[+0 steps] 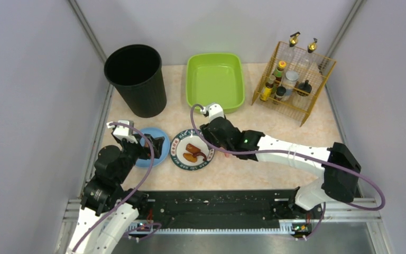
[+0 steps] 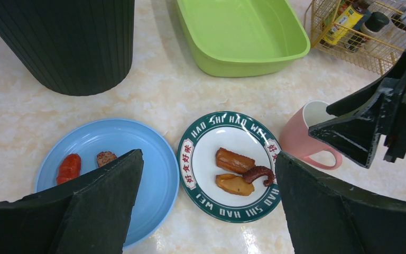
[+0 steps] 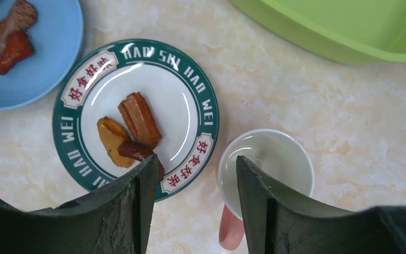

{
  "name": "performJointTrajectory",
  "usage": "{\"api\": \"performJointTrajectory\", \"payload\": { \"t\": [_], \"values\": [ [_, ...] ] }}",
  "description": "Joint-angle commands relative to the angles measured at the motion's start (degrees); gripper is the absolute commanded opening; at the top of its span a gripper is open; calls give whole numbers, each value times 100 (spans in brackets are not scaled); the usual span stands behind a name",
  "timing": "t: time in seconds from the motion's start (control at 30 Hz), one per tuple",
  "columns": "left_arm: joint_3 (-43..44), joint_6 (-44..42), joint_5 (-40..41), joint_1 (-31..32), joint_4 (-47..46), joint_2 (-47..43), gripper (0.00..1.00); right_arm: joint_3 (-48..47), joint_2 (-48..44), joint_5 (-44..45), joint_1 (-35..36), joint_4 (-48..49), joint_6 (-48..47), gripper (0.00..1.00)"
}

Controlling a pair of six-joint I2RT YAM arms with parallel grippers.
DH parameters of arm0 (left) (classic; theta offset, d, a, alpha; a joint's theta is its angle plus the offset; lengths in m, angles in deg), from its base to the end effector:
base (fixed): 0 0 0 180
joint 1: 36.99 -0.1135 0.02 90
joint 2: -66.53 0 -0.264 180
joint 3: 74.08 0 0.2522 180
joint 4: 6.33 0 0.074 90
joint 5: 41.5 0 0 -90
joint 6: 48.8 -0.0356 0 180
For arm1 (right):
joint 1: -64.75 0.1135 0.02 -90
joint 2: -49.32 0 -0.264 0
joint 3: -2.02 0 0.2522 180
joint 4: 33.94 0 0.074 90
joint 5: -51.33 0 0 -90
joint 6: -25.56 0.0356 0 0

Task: Clear the kitchen counter

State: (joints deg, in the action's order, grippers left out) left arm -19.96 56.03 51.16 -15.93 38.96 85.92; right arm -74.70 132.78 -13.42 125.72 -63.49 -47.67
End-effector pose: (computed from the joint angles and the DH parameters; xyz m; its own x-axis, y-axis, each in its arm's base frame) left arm 0.0808 -0.0293 0.3247 -0.2463 -0.1791 -0.9525 0.2621 0.9339 -0.2434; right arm 0.1715 0.2777 0.2833 -0.4550 -0.2821 -0.8446 -0.5146 0.8574 -0.0092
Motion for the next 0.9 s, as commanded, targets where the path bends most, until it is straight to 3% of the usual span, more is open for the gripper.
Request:
{"api": "performJointTrajectory", "payload": {
  "t": [0.0, 0.5, 0.67, 0.87],
  "values": [
    [-18, -68, 34, 21, -156, 0, 99, 164, 179, -196, -152, 82, 164, 55],
    [-18, -68, 40, 16, -146, 6, 99, 558, 585, -485, -429, 399, 308, 53],
    [-18, -68, 51, 21, -144, 19, 99, 470, 733, -500, -465, 445, 227, 48],
    [-16, -70, 51, 15, -146, 26, 99, 362, 869, -450, -529, 423, 134, 33]
  ]
}}
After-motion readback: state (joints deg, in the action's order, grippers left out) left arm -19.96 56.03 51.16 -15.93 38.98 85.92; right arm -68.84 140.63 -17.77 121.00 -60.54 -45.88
